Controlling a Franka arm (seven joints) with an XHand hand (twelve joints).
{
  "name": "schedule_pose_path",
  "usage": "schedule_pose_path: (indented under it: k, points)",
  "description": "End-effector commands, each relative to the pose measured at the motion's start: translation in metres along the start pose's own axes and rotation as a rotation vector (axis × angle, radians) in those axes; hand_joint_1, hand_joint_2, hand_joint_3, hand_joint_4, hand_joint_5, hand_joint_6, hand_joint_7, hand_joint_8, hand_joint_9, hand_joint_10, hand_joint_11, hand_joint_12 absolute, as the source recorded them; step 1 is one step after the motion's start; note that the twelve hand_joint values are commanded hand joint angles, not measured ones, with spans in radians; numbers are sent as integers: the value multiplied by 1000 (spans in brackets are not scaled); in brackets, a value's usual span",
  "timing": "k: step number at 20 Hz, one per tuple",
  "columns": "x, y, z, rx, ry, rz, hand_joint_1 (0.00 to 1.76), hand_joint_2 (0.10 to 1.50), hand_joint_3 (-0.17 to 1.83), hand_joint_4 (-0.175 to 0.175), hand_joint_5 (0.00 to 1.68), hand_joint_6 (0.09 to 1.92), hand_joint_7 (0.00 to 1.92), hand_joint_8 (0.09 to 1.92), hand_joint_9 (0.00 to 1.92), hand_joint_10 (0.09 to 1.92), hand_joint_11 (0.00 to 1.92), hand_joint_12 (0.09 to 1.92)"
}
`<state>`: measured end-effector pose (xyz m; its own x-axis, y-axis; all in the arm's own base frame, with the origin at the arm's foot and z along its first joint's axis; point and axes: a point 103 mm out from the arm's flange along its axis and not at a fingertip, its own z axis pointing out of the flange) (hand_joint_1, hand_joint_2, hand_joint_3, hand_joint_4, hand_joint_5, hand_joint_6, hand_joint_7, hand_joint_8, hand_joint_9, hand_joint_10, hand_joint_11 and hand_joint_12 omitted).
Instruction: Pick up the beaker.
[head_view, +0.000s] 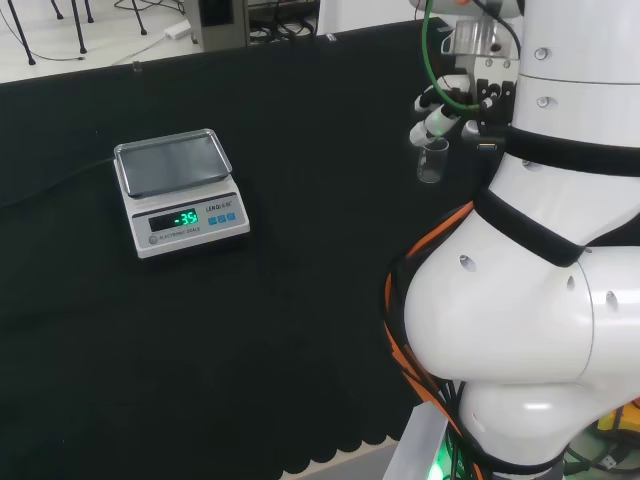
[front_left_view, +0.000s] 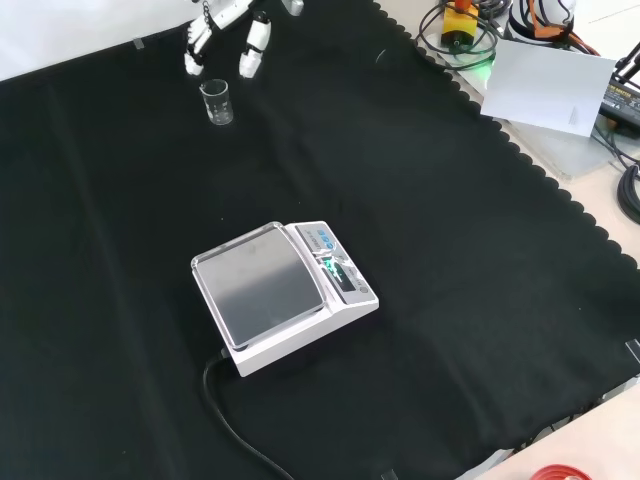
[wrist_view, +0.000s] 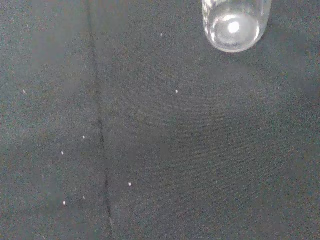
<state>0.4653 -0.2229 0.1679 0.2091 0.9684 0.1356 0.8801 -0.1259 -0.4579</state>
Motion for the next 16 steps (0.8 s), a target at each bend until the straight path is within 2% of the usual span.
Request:
schedule_pose_path:
  k: [1, 6, 12, 16]
  points:
    - [-3, 4, 14, 52, -99, 24, 765, 1035, -175, -66, 312, 158, 0, 744, 78, 926, 0, 1397]
    - [-4, 13, 18, 52, -202, 33, 790, 953, -175, -32, 124, 87, 0, 531, 17, 917, 0, 1407]
    - [-7, 23, 21, 48, -218, 40, 821, 915, -175, -19, 49, 87, 0, 371, 0, 854, 0, 1405]
    - [-12, 36, 19, 59, -239, 45, 829, 927, -175, -26, 87, 87, 0, 338, 0, 825, 0, 1403]
